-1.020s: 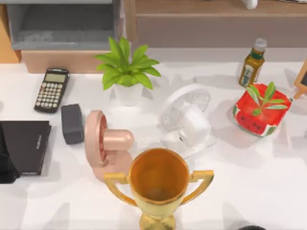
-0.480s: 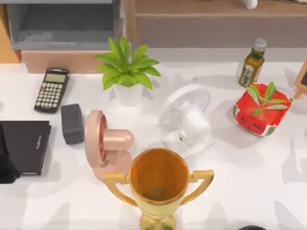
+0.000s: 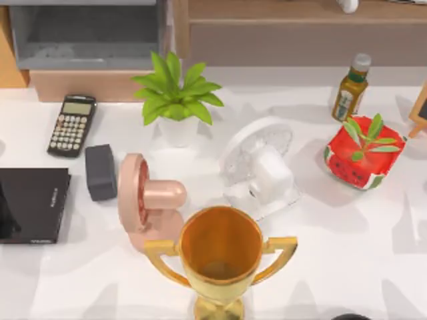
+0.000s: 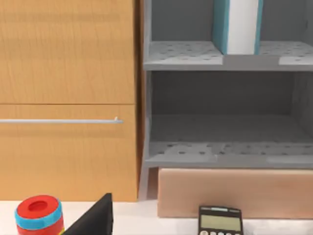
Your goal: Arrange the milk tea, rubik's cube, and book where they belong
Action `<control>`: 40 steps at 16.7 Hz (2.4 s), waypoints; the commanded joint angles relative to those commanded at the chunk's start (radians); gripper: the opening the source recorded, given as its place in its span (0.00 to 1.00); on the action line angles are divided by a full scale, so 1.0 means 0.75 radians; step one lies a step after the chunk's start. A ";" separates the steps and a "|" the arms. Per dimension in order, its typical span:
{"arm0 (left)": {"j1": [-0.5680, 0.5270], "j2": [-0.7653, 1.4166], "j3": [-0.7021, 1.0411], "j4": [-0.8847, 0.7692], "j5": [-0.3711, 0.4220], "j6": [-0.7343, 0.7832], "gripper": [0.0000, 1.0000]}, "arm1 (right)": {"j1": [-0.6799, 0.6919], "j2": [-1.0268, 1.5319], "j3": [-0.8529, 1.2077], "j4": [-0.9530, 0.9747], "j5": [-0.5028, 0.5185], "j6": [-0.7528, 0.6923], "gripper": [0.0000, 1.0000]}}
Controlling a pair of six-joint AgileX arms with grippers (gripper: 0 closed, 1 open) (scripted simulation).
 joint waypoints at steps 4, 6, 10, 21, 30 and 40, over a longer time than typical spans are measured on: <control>-0.028 0.362 0.267 0.142 -0.037 -0.008 1.00 | 0.000 0.000 0.000 0.000 0.000 0.000 1.00; -0.044 0.610 0.436 0.234 -0.061 -0.015 1.00 | 0.000 0.000 0.000 0.000 0.000 0.000 1.00; -0.083 1.181 0.789 0.424 -0.108 -0.024 1.00 | 0.000 0.000 0.000 0.000 0.000 0.000 1.00; -0.201 2.323 1.491 0.787 -0.166 -0.010 1.00 | 0.000 0.000 0.000 0.000 0.000 0.000 1.00; -0.207 2.396 1.552 0.805 -0.163 -0.011 1.00 | 0.000 0.000 0.000 0.000 0.000 0.000 1.00; -0.201 2.524 1.732 0.754 -0.153 -0.012 1.00 | 0.000 0.000 0.000 0.000 0.000 0.000 1.00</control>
